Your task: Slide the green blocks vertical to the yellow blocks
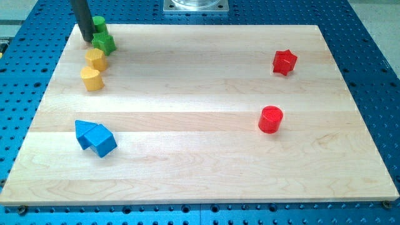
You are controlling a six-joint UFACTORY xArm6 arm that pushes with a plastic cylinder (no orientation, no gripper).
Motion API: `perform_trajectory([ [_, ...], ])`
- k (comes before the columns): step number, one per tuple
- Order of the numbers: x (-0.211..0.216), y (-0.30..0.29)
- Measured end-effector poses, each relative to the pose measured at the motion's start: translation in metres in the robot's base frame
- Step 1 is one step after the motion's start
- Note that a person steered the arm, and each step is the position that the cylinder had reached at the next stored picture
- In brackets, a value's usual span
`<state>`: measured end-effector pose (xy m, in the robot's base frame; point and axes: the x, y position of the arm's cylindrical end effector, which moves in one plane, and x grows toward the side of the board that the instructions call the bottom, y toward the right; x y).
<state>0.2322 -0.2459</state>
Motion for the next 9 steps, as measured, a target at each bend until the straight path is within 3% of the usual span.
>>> perform_trajectory([
  [2, -0.016, -0.05],
  [3, -0.041, -0.02],
  [5, -0.036, 0.004],
  [6, 0.004, -0.023],
  [8, 0.252, -0.059],
  [9, 0.316, -0.034],
])
